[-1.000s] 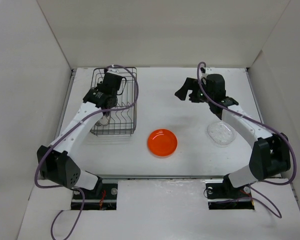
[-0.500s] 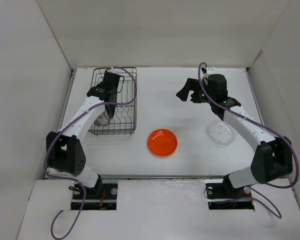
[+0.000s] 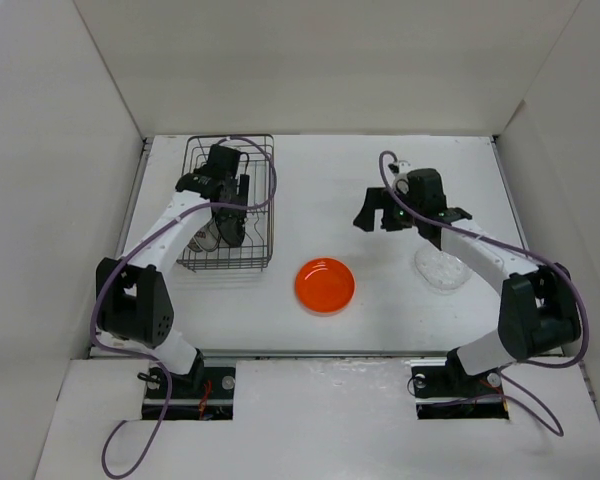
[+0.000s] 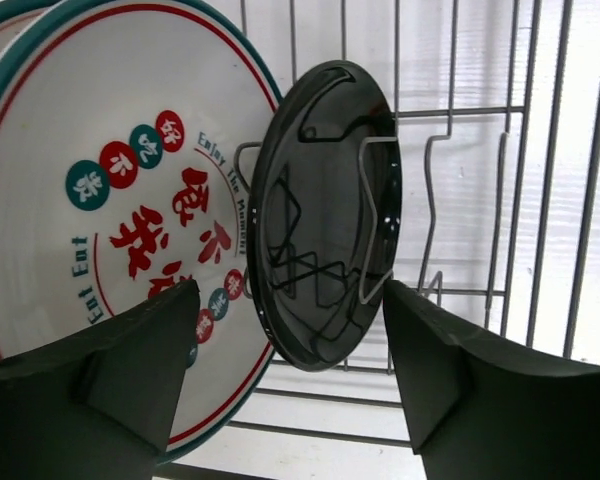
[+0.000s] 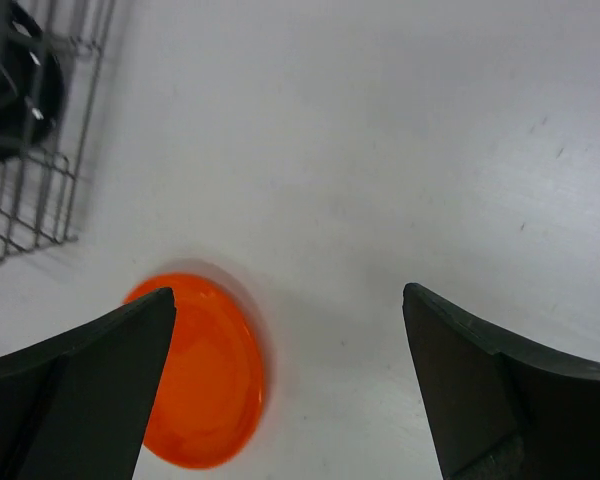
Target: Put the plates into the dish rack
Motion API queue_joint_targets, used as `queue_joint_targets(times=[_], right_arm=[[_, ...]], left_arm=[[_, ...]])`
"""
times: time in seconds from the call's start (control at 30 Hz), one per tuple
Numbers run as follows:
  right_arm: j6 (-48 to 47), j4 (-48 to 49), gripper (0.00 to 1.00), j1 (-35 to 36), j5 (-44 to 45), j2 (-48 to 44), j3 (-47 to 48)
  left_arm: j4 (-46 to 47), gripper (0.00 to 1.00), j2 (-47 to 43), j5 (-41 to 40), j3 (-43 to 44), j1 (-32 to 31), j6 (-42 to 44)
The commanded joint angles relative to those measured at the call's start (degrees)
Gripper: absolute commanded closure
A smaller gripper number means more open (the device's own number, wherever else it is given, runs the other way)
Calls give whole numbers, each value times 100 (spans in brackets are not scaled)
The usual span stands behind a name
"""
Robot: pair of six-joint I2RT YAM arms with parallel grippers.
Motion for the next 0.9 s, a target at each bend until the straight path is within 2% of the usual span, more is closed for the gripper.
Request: queue_joint_targets(times=[0.0,0.07,0.13,0.27,0.33,0.4,0.57,0.7,0.73,0.8,0.83,0.87], right_arm=[[-215,150,0,117,-543,0,-772],[-127,318,5,188,-815,0,-1099],[-75,397,7,355,-903,0,-1415],[110,679,16,802,-1124,140,-1707],[268,758,16,1031,-1010,219,-1786],[400,837,21,1102,-957,386,-1786],[734,890,36,1102,-649,790,-1786],[980,890,58,1102,-500,1019,-1734],[1041,890,73,1102,-430,1159,-1734],[1120,890,83,1102,-377,1274,-1682],[1121,890,99,1102,-377,1387,-1681],[1191,890,100,1102,-325,1449,-1681]], left_arm=[[-31,29,-348,310,51,34,63],[-180,19,-497,616,333,34,229],[-312,0,-603,758,596,34,292],[-506,0,-744,899,1579,34,423],[-646,0,-849,1058,1818,34,476],[-708,0,-902,1329,2055,34,476],[-708,0,-1078,1515,2118,34,476],[-708,0,-1192,1462,1986,34,476],[-708,0,-1193,1462,1925,34,528],[-708,0,-1245,1409,1872,34,529],[-708,0,-1245,1409,1820,34,529],[-708,0,-1298,1409,1819,34,529]])
